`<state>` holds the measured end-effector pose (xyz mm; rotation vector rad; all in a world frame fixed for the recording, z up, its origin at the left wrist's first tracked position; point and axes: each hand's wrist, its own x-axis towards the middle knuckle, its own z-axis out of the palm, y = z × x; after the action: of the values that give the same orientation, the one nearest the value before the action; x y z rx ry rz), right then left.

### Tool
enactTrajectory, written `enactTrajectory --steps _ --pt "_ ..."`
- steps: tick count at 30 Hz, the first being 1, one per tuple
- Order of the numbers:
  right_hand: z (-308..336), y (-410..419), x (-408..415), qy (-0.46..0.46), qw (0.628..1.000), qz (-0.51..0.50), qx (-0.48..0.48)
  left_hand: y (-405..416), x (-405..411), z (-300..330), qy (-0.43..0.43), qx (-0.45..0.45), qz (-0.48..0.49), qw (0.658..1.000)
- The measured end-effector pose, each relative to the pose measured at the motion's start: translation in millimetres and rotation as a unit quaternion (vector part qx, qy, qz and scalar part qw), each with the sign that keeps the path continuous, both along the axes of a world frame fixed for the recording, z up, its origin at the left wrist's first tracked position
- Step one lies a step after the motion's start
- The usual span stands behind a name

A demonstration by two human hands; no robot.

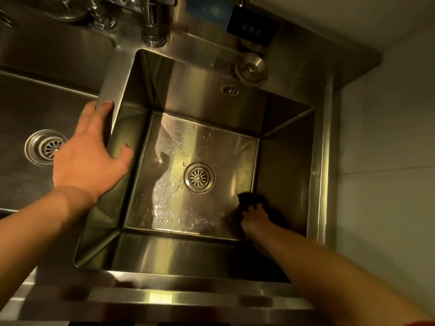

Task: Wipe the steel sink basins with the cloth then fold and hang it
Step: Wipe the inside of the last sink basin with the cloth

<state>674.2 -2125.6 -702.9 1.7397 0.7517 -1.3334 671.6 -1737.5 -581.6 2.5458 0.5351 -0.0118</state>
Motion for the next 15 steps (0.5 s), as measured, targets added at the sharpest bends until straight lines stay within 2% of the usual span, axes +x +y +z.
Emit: enactTrajectory --steps 5,10,15 --pt "13 -7 -34 0.037 0.999 0.021 0.018 -1 0 0 0.007 0.010 -0.008 1.000" --pt "23 2 -2 0.020 0.997 0.062 0.050 0 -1 -2 0.003 0.010 -0.009 1.000" --pt "31 36 48 -0.039 0.984 0.105 0.142 1 -2 -2 0.001 0.014 -0.014 1.000"
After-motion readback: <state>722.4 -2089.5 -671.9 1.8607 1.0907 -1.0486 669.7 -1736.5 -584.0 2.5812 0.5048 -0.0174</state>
